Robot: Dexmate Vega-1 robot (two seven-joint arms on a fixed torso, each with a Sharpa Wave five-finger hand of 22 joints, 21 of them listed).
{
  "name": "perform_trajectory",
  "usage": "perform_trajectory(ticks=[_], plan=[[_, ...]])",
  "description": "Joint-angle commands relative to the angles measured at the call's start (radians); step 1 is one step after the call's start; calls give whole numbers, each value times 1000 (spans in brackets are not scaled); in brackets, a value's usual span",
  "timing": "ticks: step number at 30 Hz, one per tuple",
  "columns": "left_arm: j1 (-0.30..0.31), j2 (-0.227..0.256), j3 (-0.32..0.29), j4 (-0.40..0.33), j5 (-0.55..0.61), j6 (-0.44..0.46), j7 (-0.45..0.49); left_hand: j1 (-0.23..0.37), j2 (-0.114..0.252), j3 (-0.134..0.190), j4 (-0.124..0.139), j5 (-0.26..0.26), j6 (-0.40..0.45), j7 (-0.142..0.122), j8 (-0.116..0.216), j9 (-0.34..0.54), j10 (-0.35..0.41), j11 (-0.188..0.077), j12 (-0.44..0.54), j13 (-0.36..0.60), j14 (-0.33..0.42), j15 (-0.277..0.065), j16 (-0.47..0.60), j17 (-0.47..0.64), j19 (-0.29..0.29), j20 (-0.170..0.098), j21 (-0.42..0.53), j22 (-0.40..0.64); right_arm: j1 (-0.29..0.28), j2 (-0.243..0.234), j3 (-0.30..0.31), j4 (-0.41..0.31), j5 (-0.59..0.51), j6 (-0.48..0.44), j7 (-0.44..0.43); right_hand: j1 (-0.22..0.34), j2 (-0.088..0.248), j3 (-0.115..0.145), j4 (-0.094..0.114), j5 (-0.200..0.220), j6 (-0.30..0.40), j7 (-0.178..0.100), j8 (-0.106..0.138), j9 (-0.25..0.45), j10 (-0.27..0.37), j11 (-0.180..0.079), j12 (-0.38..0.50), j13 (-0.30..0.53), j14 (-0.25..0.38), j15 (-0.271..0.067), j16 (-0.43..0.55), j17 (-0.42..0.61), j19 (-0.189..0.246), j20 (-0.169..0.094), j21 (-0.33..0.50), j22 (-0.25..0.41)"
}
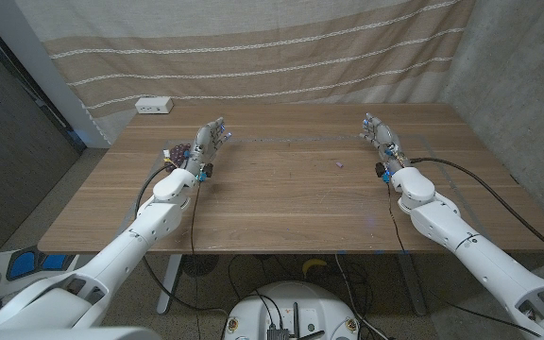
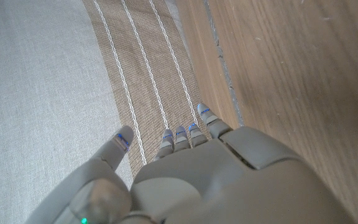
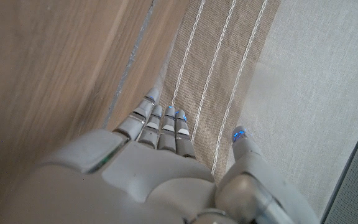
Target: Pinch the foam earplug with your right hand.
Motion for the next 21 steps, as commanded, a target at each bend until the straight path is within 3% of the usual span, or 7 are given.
perform_trajectory(ticks=[1, 11, 21], plan=[[-7, -5, 6, 0, 5, 10, 2, 8, 99, 5, -2, 6, 2, 2, 7, 4, -5, -1, 5, 5, -8, 2, 5, 0, 4, 5, 4, 5, -19, -47, -8, -93, -156, -91, -134, 15, 10, 5, -12, 5, 18, -4, 6, 4, 15, -8, 9, -1, 12, -1, 11, -2, 12, 0, -1, 2], [-5, -5, 9, -9, 13, 4, 6, 10, 98, 4, -4, 6, 3, 1, 7, 4, -3, -1, 5, 5, -6, 3, 5, 0, 4, 6, 4, 5, -49, -87, 1, -186, -239, -168, -192, 26, 10, 8, -24, 8, 31, -17, 8, 4, 25, -22, 10, -6, 20, -7, 14, -9, 17, -1, -6, 2], [-2, -4, 12, -19, 17, 6, 10, 11, 98, 4, -6, 5, 5, 0, 8, 4, -1, 0, 6, 5, -6, 3, 4, -1, 4, 7, 4, 4, -83, -127, 17, -265, -295, -227, -214, 32, 10, 9, -30, 9, 35, -18, 7, 5, 30, -19, 10, -10, 22, -8, 15, -14, 19, -1, -10, 2]])
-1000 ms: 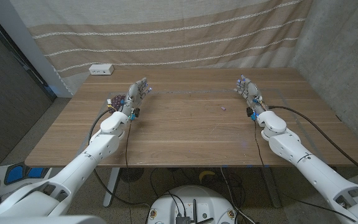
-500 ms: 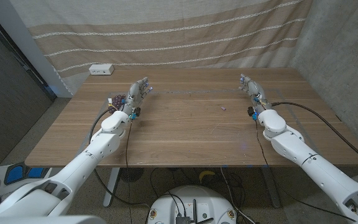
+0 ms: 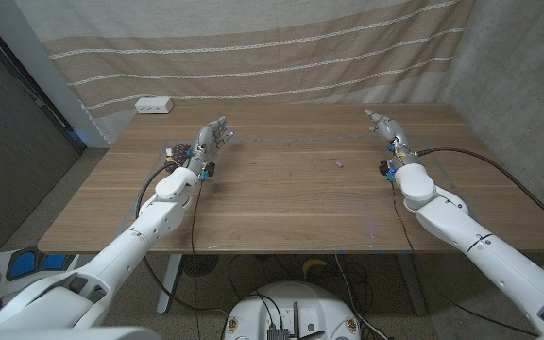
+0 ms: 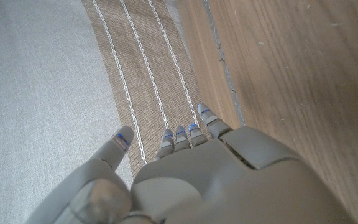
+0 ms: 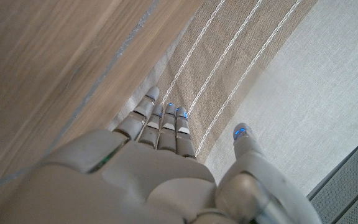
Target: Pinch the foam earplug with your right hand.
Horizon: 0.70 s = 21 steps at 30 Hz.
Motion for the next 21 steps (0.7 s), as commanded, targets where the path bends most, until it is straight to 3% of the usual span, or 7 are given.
perform_trajectory(ticks=[1, 21], plan=[[3, -1, 4, -13, 5, 3, 7, 11, 98, 3, -6, 5, 5, 0, 4, 4, -1, 1, 6, 5, -6, 3, 4, -1, 5, 8, 4, 5, -37, -46, 16, -97, -87, -82, -48, 5, 1, 2, -5, 9, 8, -3, 7, 5, 9, 2, 3, -1, 13, 0, 7, 0, 4, 0, -3, 2], [12, 2, 3, -30, 6, 7, 17, 13, 98, 1, -8, 5, 11, -6, 6, 4, 1, -2, 6, 5, 1, 13, 6, -1, 5, 18, 4, 5, -66, -85, 8, -220, -229, -248, -91, 13, 5, 2, -10, 9, 31, -10, 9, 5, 30, -8, 6, -9, 27, -12, 14, -10, 19, -8, -8, 3]])
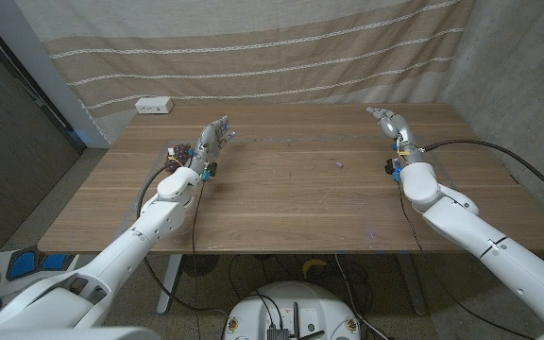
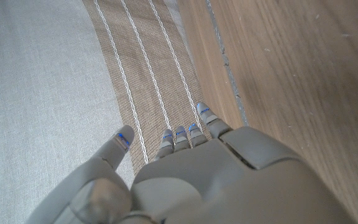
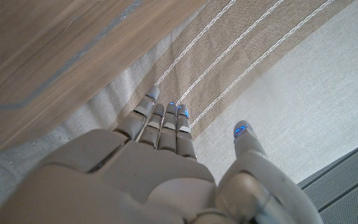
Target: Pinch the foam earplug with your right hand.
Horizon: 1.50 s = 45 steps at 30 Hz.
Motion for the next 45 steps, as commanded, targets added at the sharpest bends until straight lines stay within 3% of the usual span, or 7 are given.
perform_trajectory(ticks=[1, 11, 18, 24, 31, 45], plan=[[6, 0, -1, -8, 1, -3, 9, 8, 93, 1, -8, 5, 5, 0, 6, 4, 1, -2, 6, 5, 1, 5, 6, -1, 5, 8, 4, 5, -14, -26, -9, -86, -92, -132, -20, 14, 5, 3, -4, 5, 14, -3, 11, 5, 12, -3, 7, 0, 13, -3, 6, -2, 8, 3, -1, 3], [5, -2, -2, 3, -1, -13, 1, 9, 93, 0, -10, 4, 10, -6, 7, 4, 2, -6, 6, 5, 2, 5, 6, -1, 7, 11, 4, 5, -6, -43, -32, -139, -154, -232, -11, 15, 5, 1, -4, 5, 23, -3, 11, 6, 21, -6, 8, -3, 24, -9, 11, -5, 8, 8, -6, 3], [5, -2, -4, 5, -1, -16, -1, 11, 94, 0, -10, 4, 17, -25, 8, 4, 13, -40, 9, 5, 3, -8, 5, 0, 8, 13, 4, 5, -5, -51, -50, -173, -200, -287, -11, 15, 6, 0, -3, 4, 25, -2, 11, 6, 22, -8, 7, -4, 24, -9, 11, -7, 9, 9, -8, 3], [4, -2, -4, 10, -3, -20, -7, 12, 95, 1, -11, 5, 21, -29, 9, 4, 13, -40, 9, 4, 4, -11, 5, 0, 8, 13, 4, 5, -3, -59, -73, -207, -249, -346, -8, 21, 2, -1, -8, 4, 30, -3, 11, 6, 27, -11, 7, -6, 28, -9, 12, -11, 8, 17, -12, 4], [5, -2, -5, 12, -6, -22, -12, 13, 95, 1, -12, 5, 27, -34, 10, 4, 16, -43, 9, 4, 3, -21, 4, -1, 10, 12, 4, 5, 8, -63, -103, -233, -294, -408, 13, 32, -1, 1, -15, 6, 36, -3, 11, 7, 34, -12, 8, -8, 36, -17, 14, -16, 15, 8, -14, 4], [19, 6, -11, -5, -12, -18, -9, 15, 94, 0, -13, 4, 26, -29, 8, 4, 20, -29, 9, 4, 3, -22, 4, -1, 10, 13, 4, 5, 35, -43, -181, -267, -417, -541, 18, 98, -19, 16, -36, 11, 47, -23, 14, 8, 47, -45, 9, -10, 65, -30, 25, -24, 20, 28, -24, 5]])
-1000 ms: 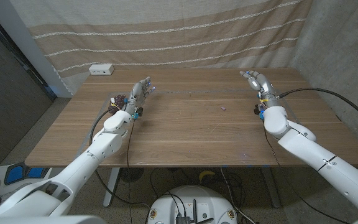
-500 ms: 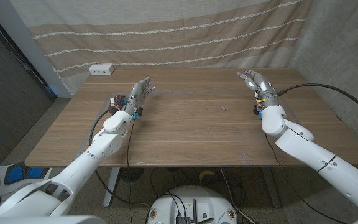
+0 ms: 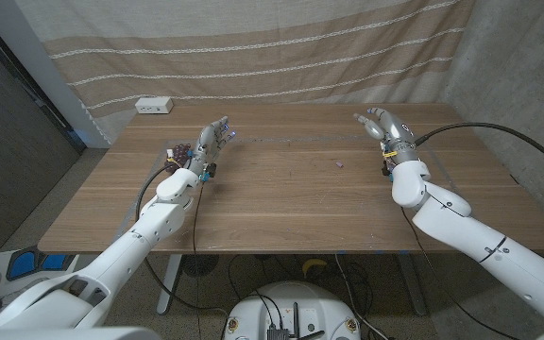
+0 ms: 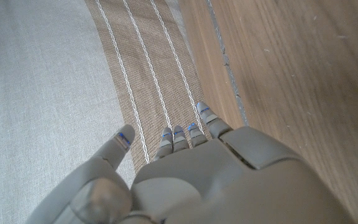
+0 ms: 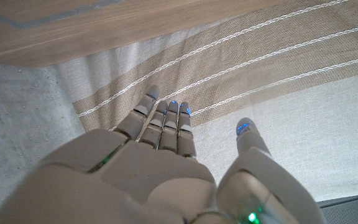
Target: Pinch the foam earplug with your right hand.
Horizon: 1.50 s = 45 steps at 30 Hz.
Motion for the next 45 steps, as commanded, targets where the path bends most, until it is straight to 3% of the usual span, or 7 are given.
perform_trajectory(ticks=[1, 6, 13, 17, 24, 32, 45], plan=[[12, 8, -5, -14, -3, 1, 1, 11, 90, 0, -5, 4, 3, 6, 4, 4, 3, 2, 9, 5, -2, -9, 4, -1, 3, 5, 4, 5, 26, 18, -72, -32, -123, -138, 8, 34, -8, 6, -7, 2, 13, -7, 9, 3, 9, -18, 9, 4, 21, -7, 10, -2, 11, 11, -2, 6], [16, 11, -6, -20, -6, 3, 0, 12, 90, -1, -5, 4, 3, 7, 3, 4, 2, 3, 8, 4, -2, -9, 4, -1, 3, 5, 4, 5, 39, 28, -103, -31, -169, -178, 11, 85, -35, 9, -10, -4, 43, -22, 21, 4, 34, -30, 17, 8, 46, -23, 22, -3, 30, 28, -2, 8], [21, 16, -6, -28, -3, 2, 1, 12, 90, -1, -5, 4, 4, 9, 3, 5, 2, 4, 7, 4, -3, -10, 4, -1, 3, 5, 4, 5, 57, 48, -141, -20, -219, -220, 16, 182, -75, 10, -6, -14, 125, -36, 46, 6, 106, -38, 41, 18, 88, -47, 46, 0, 61, 29, -3, 10], [26, 19, -8, -36, -4, 5, 4, 13, 90, -2, -5, 4, 4, 9, 3, 5, 2, 6, 7, 4, -3, -10, 3, -1, 3, 6, 4, 5, 69, 59, -162, -12, -245, -243, 25, 209, -93, 7, -6, -11, 149, -39, 53, 7, 124, -46, 47, 22, 99, -54, 53, 3, 69, 27, -4, 11], [32, 23, -10, -47, -7, 9, 7, 13, 91, -2, -5, 4, 4, 10, 3, 5, 2, 5, 7, 4, -3, -9, 3, -1, 3, 6, 3, 5, 80, 73, -185, 1, -275, -263, 32, 235, -110, 1, -3, -6, 185, -51, 64, 8, 126, -41, 46, 27, 102, -60, 57, 5, 75, 27, -5, 11], [37, 27, -11, -54, -7, 12, 9, 13, 91, -2, -5, 4, 4, 11, 2, 5, 3, 5, 7, 4, -2, -10, 4, -1, 2, 6, 3, 5, 95, 90, -217, 17, -311, -304, 48, 281, -130, -7, 0, 6, 244, -58, 79, 8, 175, -65, 63, 37, 123, -76, 70, 10, 90, 25, -6, 12], [36, 26, -13, -50, -10, 11, 6, 14, 91, -3, -5, 4, 4, 10, 2, 5, 2, 5, 6, 4, -2, -9, 4, -1, 3, 7, 3, 5, 128, 119, -269, 60, -359, -347, 66, 320, -143, -19, 5, 18, 298, -70, 92, 10, 219, -74, 81, 52, 147, -98, 88, 17, 104, 16, -7, 12]])
